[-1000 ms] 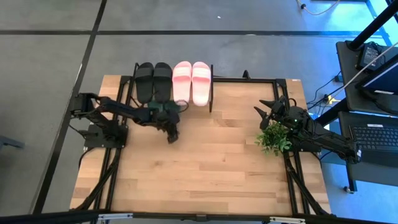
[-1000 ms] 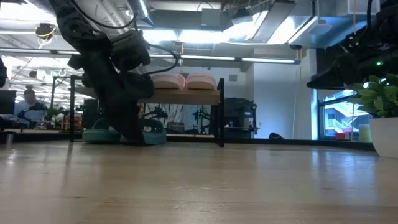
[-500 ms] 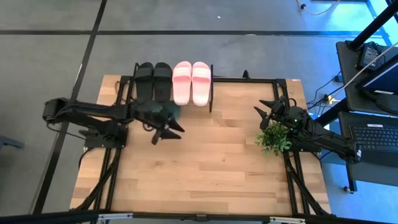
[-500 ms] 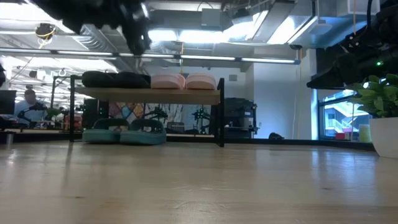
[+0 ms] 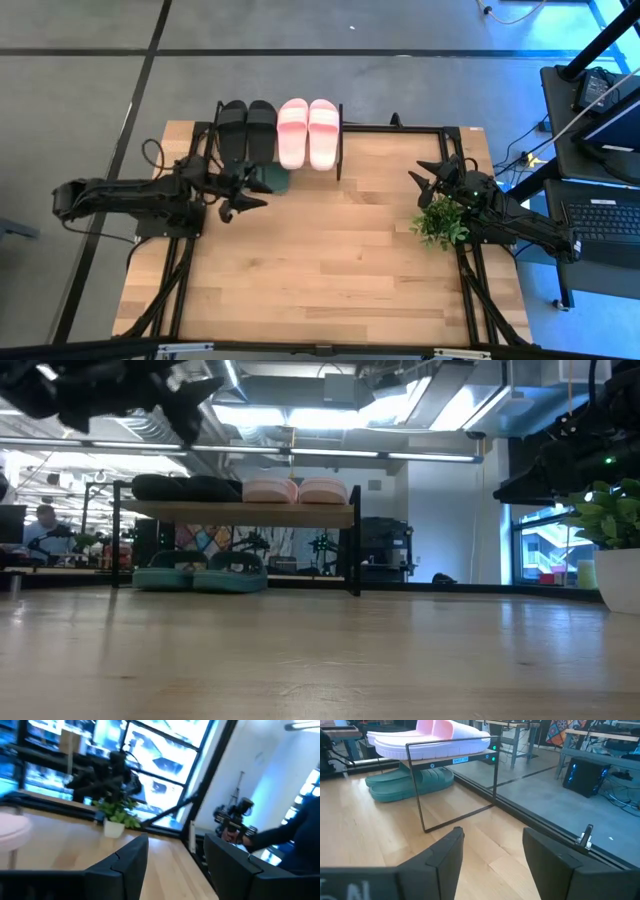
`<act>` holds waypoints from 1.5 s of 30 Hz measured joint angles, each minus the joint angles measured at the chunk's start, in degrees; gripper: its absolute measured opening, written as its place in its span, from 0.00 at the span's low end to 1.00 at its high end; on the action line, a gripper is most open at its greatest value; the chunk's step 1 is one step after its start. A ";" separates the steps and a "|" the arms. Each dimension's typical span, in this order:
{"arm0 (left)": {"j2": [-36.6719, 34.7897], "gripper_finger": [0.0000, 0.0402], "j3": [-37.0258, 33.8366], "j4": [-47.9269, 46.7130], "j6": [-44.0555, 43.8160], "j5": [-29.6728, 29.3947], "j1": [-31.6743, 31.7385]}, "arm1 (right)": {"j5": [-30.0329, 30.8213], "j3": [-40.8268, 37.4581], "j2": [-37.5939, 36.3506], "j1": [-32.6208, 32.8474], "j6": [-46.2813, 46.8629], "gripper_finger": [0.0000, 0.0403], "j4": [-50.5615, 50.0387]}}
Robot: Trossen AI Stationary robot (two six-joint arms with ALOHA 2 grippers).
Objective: Pick and place slides into the shelf
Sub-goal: Return to Home Position
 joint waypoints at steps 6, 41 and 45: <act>-7.10 0.46 -5.90 0.81 -1.66 -1.53 2.61 | 0.00 0.00 0.00 -0.01 0.12 0.51 0.00; -37.45 0.46 -16.57 -17.34 -7.73 -8.08 15.62 | 2.93 0.02 -0.33 0.00 6.01 0.51 12.11; -39.12 0.46 -16.53 -21.38 -7.06 -18.24 13.68 | 2.89 0.02 -0.33 0.04 6.12 0.51 15.58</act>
